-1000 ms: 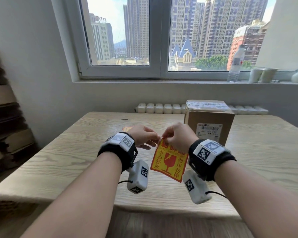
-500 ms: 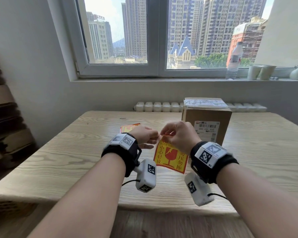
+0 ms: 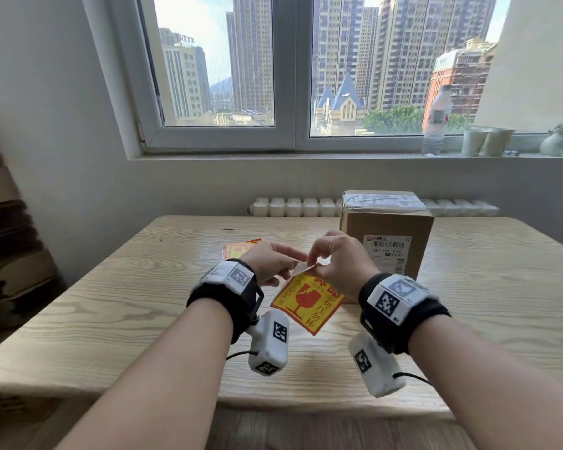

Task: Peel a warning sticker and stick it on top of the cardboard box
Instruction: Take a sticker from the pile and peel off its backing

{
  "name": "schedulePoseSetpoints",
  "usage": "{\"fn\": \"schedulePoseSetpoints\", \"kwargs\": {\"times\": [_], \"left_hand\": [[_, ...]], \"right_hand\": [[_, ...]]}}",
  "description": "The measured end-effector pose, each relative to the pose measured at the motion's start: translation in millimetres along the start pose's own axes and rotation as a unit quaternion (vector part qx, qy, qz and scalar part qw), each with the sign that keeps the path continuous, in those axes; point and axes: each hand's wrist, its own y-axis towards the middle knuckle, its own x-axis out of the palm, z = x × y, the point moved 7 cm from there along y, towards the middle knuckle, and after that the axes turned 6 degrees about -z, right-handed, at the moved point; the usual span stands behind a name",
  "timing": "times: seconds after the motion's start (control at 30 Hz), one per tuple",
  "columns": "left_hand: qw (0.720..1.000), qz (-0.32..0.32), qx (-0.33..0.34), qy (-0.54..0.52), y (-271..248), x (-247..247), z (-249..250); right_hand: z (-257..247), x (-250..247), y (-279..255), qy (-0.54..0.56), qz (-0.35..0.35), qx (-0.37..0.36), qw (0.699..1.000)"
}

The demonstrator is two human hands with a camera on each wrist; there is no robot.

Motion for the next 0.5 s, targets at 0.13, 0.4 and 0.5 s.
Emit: {"fn": "schedulePoseSetpoints", "kwargs": {"times": [0.13,0.4,0.5], "left_hand": [[0.999,0.01,-0.001,0.04,-1.2,-2.5,-2.4],[0.998,0.044,0.025,0.028,2.2,-4.6,-3.2],[0.997,0.06,0.042,-0.002,1.4,-4.9,-0.8]], "right_hand": [[0.5,0.4,-0.2,0.005,-0.004,0.008,1.0],[5.7,5.6,-0.4,0.005,-0.007,0.01,1.0],[7.1,6.5,-0.2,0.01,-0.013,0.015,1.0]]}}
